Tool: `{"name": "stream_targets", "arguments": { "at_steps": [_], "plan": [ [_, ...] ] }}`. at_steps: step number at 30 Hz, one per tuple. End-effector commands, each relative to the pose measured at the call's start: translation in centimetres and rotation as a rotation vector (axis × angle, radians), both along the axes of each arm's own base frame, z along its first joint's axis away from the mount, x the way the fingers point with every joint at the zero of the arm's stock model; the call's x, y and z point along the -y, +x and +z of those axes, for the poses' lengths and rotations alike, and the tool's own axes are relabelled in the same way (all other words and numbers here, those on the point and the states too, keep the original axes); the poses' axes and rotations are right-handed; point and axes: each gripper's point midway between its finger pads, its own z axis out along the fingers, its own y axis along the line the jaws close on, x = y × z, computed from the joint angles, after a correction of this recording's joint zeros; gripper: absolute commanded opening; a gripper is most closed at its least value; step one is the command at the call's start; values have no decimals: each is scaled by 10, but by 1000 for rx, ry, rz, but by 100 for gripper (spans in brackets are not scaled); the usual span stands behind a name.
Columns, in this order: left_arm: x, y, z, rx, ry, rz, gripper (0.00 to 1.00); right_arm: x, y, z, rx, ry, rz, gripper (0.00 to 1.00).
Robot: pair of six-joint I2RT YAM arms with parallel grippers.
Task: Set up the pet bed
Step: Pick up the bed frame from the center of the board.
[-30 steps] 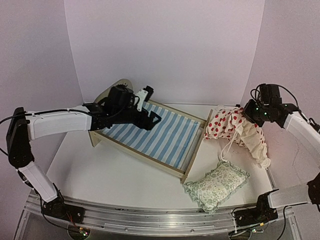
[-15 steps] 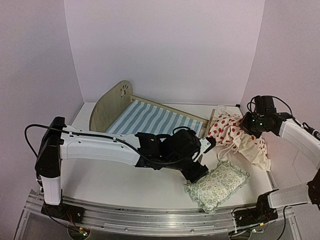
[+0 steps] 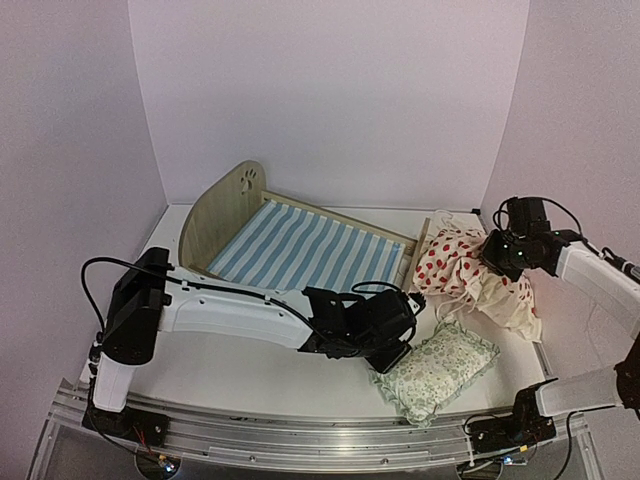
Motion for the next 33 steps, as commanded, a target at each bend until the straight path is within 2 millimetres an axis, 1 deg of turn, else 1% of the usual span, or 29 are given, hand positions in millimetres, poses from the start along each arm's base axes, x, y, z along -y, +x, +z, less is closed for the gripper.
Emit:
{"name": "stream_targets", "arguments": {
  "at_steps": [1,3,6,7,8,12,19,22,27,31,33],
  "plan": [
    [20,16,22,62,-108,62,53,4,0,5,31,-7,-17,0],
    [24,19,27,76,-132,71,42,4,-1,5,32,-8,-17,0],
    [28,21,36,95,-176,70,14,5,-2,4,29,-9,-16,0],
    [30,21,39,101,-185,68,3,5,-3,3,28,-10,-16,0],
    [30,22,42,108,-194,71,1,5,-3,3,28,-12,-15,0],
    [28,30,60,141,-225,113,0,8,-5,1,24,-32,-21,0],
    [13,44,100,213,-306,214,0,19,-7,-6,9,-86,-53,0],
    [6,51,116,248,-328,254,0,25,-9,-4,9,-121,-67,0],
    [-11,70,141,300,-361,335,0,43,-21,1,-6,-211,-112,0],
    [-26,90,151,307,-377,392,0,58,-34,8,-6,-275,-160,0],
    [-33,95,157,311,-395,410,0,64,-39,13,-5,-307,-179,0]
  ]
}}
